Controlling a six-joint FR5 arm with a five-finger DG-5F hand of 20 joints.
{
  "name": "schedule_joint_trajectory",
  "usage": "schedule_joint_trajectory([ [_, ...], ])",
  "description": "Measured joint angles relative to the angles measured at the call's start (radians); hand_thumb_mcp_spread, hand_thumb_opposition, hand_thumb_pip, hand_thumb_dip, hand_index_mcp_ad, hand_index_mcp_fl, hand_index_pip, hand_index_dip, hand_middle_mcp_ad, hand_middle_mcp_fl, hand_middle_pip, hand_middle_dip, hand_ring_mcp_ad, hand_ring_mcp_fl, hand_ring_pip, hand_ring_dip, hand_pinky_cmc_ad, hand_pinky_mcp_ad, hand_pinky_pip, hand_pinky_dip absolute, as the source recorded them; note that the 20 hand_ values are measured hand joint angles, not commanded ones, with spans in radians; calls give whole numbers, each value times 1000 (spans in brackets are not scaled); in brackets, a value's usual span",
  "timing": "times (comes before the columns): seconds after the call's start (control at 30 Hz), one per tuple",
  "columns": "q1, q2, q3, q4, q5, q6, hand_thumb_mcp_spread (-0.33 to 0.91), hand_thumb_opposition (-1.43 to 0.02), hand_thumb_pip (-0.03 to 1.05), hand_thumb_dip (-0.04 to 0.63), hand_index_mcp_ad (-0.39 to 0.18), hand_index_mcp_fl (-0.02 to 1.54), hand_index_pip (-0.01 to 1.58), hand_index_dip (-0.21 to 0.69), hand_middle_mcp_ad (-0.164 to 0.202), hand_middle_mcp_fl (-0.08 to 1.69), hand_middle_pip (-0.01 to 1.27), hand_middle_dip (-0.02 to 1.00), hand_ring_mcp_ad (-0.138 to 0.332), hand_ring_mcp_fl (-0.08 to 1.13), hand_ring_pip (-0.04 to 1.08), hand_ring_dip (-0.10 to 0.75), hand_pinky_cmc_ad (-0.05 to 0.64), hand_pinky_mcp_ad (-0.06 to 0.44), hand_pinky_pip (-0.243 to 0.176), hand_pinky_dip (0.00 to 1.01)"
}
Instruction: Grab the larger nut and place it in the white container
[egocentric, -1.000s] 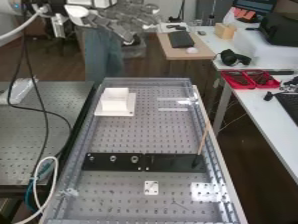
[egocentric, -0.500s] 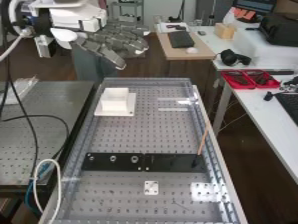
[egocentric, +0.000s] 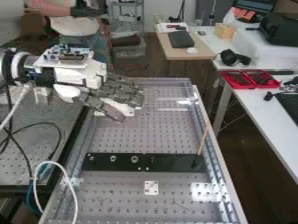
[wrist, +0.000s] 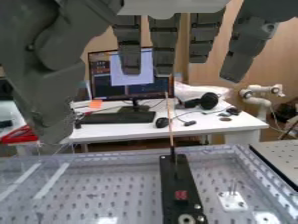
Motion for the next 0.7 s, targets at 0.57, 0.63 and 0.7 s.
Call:
schedule_joint_trajectory([
  [0.57, -142, -150, -100, 313, -91, -22, 279, -810, 712, 173, -105, 23, 1143, -52, 105, 5, 122, 218, 176, -2, 91, 119, 377, 328, -89, 489],
  [0.63, -146, -168, -101, 328, -95, -24, 281, -817, 712, 173, -101, 21, 1203, -56, 105, 3, 122, 222, 176, -2, 93, 119, 377, 328, -89, 489],
  [0.7, -149, -191, -99, 341, -98, -29, 297, -817, 712, 173, -105, 17, 1257, -42, 108, 3, 122, 222, 176, -2, 89, 119, 377, 328, -89, 489],
])
